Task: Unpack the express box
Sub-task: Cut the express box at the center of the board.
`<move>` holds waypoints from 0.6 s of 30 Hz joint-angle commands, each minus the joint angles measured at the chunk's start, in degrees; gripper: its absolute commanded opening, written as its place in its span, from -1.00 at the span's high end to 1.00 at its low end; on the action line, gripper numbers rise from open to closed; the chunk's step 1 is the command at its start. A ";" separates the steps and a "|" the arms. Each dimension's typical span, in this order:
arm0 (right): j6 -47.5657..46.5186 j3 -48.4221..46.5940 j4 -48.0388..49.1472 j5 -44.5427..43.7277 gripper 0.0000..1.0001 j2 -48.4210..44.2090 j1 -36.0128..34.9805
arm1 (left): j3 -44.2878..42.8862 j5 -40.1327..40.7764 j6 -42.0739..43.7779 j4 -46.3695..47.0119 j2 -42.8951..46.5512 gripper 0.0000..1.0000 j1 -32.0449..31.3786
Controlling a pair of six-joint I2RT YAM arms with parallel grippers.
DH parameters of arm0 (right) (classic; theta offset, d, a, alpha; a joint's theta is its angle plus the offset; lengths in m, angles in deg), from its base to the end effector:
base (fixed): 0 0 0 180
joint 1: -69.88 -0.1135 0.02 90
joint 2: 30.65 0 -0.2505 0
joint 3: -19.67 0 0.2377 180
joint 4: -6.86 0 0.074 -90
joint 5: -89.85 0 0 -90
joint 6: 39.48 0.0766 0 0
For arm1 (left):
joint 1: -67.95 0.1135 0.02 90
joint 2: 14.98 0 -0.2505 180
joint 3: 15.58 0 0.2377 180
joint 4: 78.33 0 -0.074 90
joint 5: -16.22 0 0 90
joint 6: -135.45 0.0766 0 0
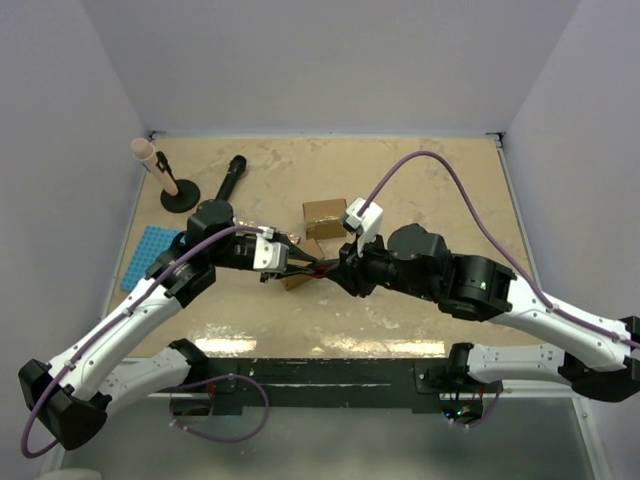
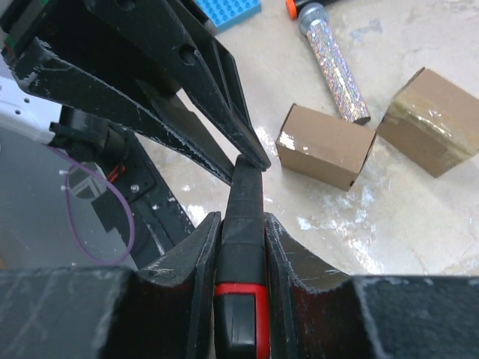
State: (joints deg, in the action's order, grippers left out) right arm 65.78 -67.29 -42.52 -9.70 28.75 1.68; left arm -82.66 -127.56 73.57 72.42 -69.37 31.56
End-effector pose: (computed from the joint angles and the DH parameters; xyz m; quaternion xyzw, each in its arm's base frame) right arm 0.1017 0.2200 0.3835 -0.3261 0.7596 0.3203 0.4627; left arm 0.1407 -0.1805 0.3354 0.6102 0.4603 -0.4000 0.5057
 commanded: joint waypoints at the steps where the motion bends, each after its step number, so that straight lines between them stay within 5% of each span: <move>1: -0.41 0.53 11.37 0.13 1.00 -2.36 -0.09 | 1.66 -3.00 -2.10 3.99 -0.01 0.62 0.43; 18: 5.39 8.44 24.04 -0.92 1.00 -3.32 -0.09 | 3.42 -4.32 -6.32 8.65 -0.98 0.57 0.43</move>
State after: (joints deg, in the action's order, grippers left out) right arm 68.08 -59.02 -30.94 -11.60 25.73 1.92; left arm -79.88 -128.02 68.43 76.05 -69.74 32.70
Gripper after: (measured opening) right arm 0.276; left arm 0.244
